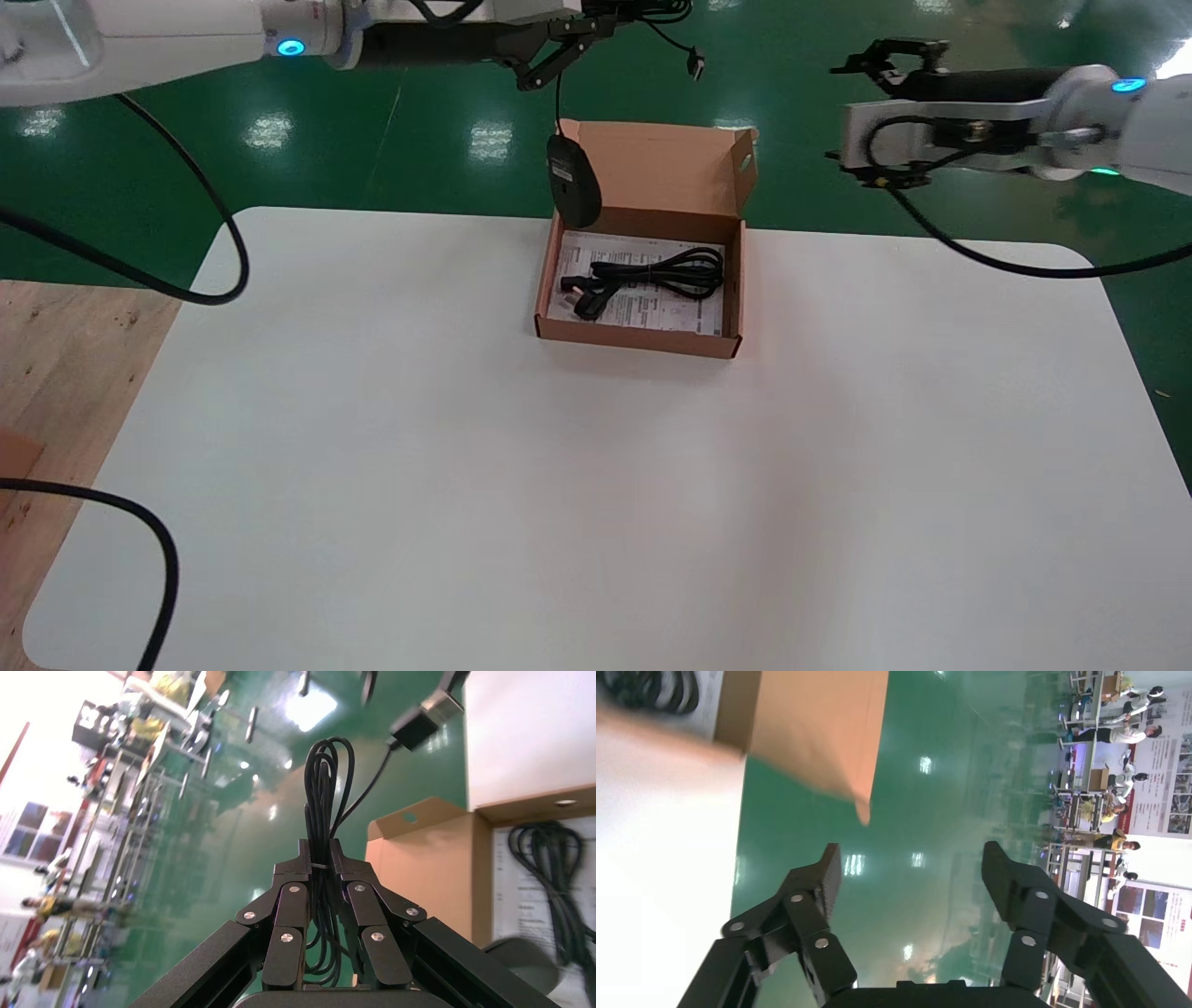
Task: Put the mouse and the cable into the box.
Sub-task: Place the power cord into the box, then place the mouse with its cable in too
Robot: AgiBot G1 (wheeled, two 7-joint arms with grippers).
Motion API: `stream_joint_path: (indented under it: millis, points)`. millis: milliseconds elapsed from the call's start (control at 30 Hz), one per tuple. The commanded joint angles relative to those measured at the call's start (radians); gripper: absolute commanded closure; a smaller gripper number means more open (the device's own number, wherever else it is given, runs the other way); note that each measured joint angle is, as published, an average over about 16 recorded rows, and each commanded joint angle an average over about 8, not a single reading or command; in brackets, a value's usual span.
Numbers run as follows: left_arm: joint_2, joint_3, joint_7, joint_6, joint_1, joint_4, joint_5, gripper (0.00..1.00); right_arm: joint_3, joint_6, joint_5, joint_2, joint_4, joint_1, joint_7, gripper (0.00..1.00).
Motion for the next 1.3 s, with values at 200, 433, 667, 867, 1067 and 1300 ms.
stream_joint_path:
  millis: [200, 433, 667, 867, 1067, 1300]
  points:
    - [0.029, 0.012, -0.034, -0.100, 0.105, -0.093, -0.036, 1.00, 0.013, -0.099, 0.016, 0.130, -0.031, 0.031, -0.057, 0.00]
    - [0.032, 0.075, -0.152, -0.191, 0.198, -0.185, -0.096, 1.00, 0.004, -0.108, 0.000, 0.202, -0.076, 0.048, -0.084, 0.00]
    - [0.031, 0.171, -0.327, -0.221, 0.264, -0.221, -0.153, 1.00, -0.005, -0.129, -0.014, 0.233, -0.108, 0.055, -0.086, 0.00]
    - [0.028, 0.235, -0.463, -0.230, 0.300, -0.228, -0.206, 1.00, -0.014, -0.149, -0.026, 0.246, -0.115, 0.063, -0.094, 0.00]
    - [0.024, 0.282, -0.587, -0.205, 0.340, -0.220, -0.261, 1.00, -0.023, -0.152, -0.040, 0.257, -0.118, 0.072, -0.102, 0.00]
    - [0.022, 0.334, -0.725, -0.202, 0.360, -0.197, -0.289, 0.24, -0.032, -0.161, -0.053, 0.258, -0.120, 0.074, -0.109, 0.00]
